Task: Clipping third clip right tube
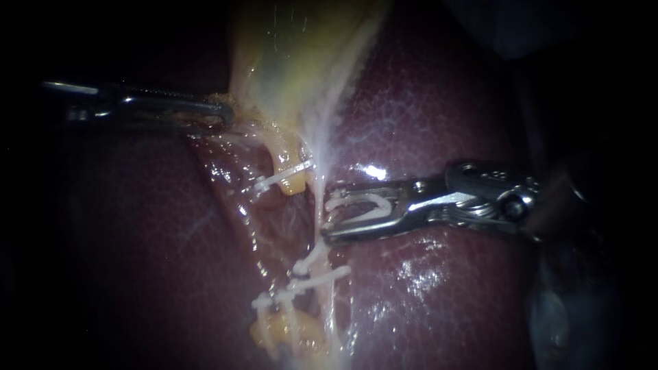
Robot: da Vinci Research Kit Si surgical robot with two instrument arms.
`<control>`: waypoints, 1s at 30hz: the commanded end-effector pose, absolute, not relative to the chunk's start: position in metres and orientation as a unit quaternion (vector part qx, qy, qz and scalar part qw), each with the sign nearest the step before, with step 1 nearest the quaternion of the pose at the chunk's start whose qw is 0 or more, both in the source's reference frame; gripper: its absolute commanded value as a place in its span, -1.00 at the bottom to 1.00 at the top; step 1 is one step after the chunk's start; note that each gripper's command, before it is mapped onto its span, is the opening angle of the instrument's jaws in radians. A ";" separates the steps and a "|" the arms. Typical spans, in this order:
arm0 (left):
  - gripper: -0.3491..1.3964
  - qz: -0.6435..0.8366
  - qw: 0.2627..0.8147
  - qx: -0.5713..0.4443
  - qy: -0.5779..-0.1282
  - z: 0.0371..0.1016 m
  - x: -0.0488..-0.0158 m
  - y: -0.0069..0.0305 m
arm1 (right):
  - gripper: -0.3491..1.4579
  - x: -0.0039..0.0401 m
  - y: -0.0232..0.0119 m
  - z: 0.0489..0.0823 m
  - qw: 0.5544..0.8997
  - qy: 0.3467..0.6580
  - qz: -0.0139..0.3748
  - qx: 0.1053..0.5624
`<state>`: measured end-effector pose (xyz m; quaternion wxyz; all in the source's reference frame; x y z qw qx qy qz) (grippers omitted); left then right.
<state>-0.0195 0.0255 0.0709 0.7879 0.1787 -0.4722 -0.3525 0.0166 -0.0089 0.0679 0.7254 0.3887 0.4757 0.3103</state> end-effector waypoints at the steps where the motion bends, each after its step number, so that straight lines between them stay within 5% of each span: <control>1: -1.00 -0.352 0.788 0.179 -0.472 0.0709 -0.0195 0.0254 | -0.07 0.0168 -0.0090 0.0682 0.725 0.474 0.312 0.390; 10: -1.00 -0.353 0.788 0.178 -0.472 0.0709 -0.0196 0.0254 | -0.07 0.0187 -0.0094 0.0689 0.721 0.475 0.309 0.399; 18: -1.00 -0.352 0.788 0.178 -0.472 0.0709 -0.0196 0.0254 | -0.07 0.0198 -0.0093 0.0685 0.662 0.511 0.318 0.446; 30: -1.00 -0.350 0.789 0.177 -0.473 0.0709 -0.0195 0.0254 | -0.07 0.0197 -0.0063 0.0612 0.581 0.564 0.332 0.483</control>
